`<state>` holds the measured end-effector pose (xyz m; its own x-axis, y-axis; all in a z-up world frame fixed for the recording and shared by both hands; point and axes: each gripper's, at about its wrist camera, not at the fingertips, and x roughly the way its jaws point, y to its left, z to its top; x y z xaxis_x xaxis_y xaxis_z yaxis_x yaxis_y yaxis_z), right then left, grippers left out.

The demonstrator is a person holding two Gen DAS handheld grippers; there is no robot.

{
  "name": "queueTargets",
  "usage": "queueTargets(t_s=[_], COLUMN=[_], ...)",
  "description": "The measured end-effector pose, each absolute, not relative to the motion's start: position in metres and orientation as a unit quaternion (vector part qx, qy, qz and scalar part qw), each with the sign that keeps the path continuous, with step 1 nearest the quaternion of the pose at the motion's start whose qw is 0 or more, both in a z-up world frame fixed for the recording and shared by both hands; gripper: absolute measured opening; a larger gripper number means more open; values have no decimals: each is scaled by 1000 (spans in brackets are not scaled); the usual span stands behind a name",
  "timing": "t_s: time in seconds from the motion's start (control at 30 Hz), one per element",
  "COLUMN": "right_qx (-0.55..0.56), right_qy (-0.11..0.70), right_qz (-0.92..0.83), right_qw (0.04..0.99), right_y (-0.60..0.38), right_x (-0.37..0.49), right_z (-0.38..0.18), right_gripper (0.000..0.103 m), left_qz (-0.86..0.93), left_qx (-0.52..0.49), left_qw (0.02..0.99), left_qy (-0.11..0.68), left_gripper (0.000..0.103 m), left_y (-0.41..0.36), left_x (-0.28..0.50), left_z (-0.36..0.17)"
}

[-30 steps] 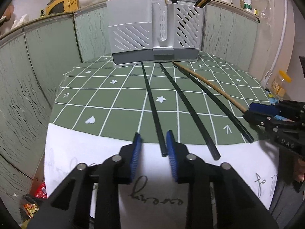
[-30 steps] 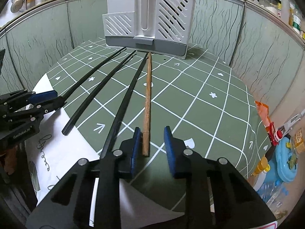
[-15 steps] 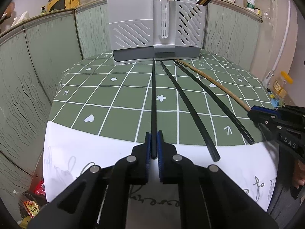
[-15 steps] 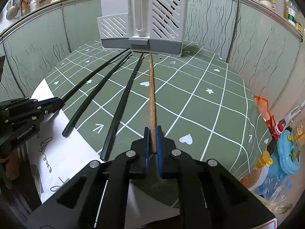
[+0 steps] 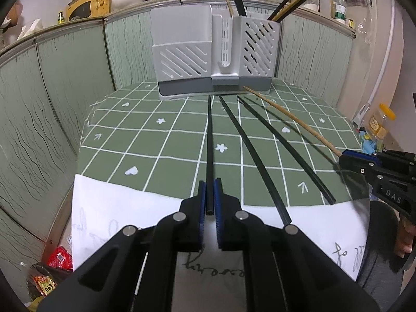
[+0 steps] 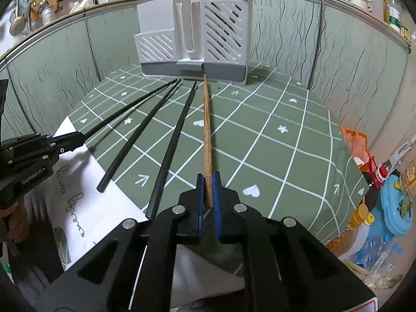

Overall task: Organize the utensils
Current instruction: 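Lift the black chopstick with the left gripper while the right gripper lifts the wooden chopstick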

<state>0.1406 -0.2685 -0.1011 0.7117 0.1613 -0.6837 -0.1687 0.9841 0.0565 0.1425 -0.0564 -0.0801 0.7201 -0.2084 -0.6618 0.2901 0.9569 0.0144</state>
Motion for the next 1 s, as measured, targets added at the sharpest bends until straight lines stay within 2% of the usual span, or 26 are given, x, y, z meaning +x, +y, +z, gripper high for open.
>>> queueTargets(t_s=[0.63, 1.0], right_qx=[-1, -3], right_qy=[323, 315], right_qz=[93, 100], right_qw=[942, 944], right_y=[-280, -281], right_x=[118, 113], right_z=[-44, -29], right_gripper=[6, 6], left_qz=[-132, -130], left_qx=[54, 53], left_qw=[936, 939], left_qy=[321, 315], left_gripper=[8, 8], left_y=[-50, -45], left_x=[135, 134], left_z=[-44, -25])
